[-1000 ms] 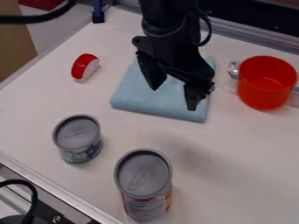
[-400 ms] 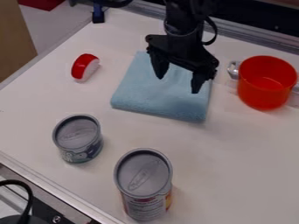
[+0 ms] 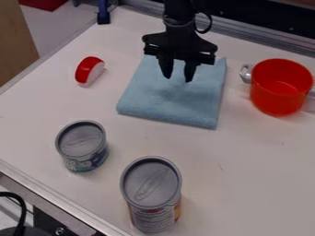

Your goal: Move the blue cloth to the right bottom of the table.

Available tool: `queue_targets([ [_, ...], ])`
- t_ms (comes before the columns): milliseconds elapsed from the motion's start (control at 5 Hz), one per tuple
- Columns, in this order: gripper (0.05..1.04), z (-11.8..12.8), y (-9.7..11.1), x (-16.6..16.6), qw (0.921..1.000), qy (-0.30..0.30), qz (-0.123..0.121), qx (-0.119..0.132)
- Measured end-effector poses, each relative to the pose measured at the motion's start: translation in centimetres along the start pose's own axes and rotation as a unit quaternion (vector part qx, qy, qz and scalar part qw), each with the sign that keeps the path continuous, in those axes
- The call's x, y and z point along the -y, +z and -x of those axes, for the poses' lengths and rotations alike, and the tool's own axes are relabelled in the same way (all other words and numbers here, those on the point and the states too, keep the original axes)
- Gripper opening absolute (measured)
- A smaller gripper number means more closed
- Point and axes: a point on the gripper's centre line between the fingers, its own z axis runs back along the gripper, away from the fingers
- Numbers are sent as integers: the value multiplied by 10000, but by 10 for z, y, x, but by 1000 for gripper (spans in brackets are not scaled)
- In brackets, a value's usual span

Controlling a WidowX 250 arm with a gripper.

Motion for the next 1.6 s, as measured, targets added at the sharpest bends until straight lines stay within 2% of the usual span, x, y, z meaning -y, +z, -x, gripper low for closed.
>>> queue_targets([
  [200, 186, -4, -9, -2, 9997, 123, -137, -179],
  [400, 64, -7, -19, -2, 9991, 86, -90, -411],
  [600, 53, -11, -24, 0, 9996, 57, -14, -282],
  [800, 53, -3, -40, 3, 9982, -59, 85, -594],
  [1200, 53, 8, -44, 6, 9975, -337, 173, -591],
  [1600, 52, 56, -30, 1, 9923, -951, 210, -762],
])
